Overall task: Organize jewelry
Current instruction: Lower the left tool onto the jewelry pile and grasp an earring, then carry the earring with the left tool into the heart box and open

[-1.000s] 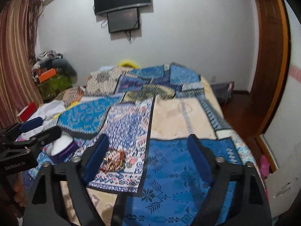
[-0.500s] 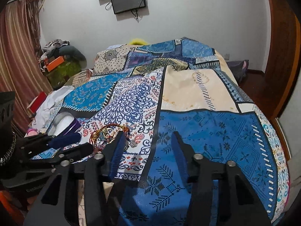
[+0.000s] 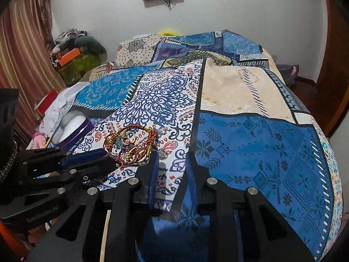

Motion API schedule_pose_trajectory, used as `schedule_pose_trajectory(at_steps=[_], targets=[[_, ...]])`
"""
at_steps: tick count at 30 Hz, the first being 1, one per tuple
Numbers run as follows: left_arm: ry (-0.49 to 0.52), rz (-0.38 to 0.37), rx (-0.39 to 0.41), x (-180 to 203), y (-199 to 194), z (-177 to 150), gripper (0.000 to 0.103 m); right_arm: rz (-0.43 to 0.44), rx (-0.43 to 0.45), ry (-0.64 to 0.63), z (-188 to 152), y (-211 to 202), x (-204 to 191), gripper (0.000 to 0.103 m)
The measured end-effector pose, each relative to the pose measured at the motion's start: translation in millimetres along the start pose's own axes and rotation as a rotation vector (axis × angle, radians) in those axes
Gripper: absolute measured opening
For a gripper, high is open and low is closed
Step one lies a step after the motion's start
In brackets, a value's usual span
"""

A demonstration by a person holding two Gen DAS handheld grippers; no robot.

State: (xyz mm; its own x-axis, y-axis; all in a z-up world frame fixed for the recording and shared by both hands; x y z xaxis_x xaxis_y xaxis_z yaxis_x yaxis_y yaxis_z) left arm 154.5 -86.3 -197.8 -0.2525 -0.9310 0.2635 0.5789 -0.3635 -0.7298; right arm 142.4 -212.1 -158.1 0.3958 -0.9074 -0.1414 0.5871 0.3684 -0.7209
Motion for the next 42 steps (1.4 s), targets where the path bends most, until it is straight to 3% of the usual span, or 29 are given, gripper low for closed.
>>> schedule_pose_trajectory(at_steps=[3,9,35,42], targets=[[0.001,0.003,0.003,-2.4,-0.6,0.2,0.015,-0.001,-0.002,-0.018,2.2,4.8,-5.0,0.022],[-0.005,0.000,0.003,-5.2,0.4,0.7,0.015,-0.003,-0.013,-0.048,2.5,13.0,-8.0,0.010],[0.022,0.023,0.159,4.7,-70.8,14.1,0.014,-0.052,0.160,-0.018,23.6,-61.3,-13.5,0.009],[-0.006,0.033,0.151,-5.3,-75.3,8.0,0.014,-0.024,0.088,-0.061,9.8,-41.7,-31.3,0.009]])
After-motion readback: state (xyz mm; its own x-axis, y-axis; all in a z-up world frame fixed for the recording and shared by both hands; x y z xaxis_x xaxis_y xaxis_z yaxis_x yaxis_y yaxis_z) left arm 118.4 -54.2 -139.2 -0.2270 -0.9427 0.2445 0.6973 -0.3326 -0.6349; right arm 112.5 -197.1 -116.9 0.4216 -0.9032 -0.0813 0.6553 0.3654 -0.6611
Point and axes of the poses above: each gripper's, at about its wrist camera, not at the fingertips, and y roughly the way its jaws point, x to its right, z to its top, the point moved 2 cm from there along y, roughly the way its jaws point, and after that the axes turned 3 degrees about -y, right-handed, at the moved point
